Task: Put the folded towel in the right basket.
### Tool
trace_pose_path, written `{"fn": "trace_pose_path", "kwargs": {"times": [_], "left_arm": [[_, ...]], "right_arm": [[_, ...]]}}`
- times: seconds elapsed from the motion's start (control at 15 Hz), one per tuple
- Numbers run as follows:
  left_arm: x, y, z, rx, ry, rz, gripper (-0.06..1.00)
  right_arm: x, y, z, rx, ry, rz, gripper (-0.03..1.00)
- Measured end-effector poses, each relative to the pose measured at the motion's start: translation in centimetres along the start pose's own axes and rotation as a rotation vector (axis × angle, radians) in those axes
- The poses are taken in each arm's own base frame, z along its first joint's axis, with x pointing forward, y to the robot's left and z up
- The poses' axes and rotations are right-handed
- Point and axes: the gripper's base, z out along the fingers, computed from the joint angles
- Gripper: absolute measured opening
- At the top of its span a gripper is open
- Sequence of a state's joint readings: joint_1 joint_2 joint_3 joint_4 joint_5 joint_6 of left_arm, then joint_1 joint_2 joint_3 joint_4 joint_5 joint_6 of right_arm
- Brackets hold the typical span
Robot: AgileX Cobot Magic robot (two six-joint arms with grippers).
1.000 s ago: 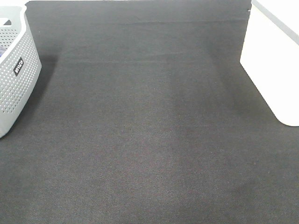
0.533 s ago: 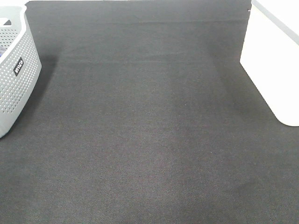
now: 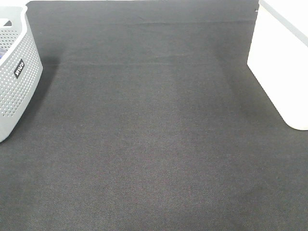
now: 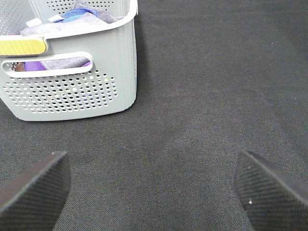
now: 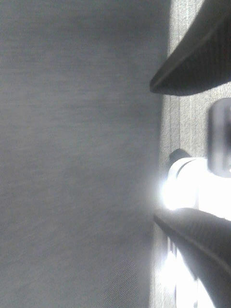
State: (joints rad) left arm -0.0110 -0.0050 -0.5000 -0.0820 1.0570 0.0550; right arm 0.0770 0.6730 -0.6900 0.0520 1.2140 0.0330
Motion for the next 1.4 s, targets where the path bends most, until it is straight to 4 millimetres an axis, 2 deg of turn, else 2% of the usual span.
{"fn": "trace_pose_path", "kwargs": {"times": [0.13,0.33,0.53,1.4], "left_arm": [[0.0,0.0,0.0,0.0,0.0,0.0,0.88],[0.0,0.0,0.0,0.0,0.0,0.0,0.88],[0.0,0.0,0.0,0.0,0.0,0.0,0.88],[0.0,0.0,0.0,0.0,0.0,0.0,0.88]], "right_arm": [[3.6,-0.3,0.7,0.002,-0.094,-0.004,0.63],[5.7,-0.3,-0.7,-0.002,-0.332,-0.057,0.63],[7.7,-0.4,-1.7,-0.009,-0.496,-0.068,0.63],[8.0,-0.4,-2.0,0.014,-0.534,-0.039,0.63]]}}
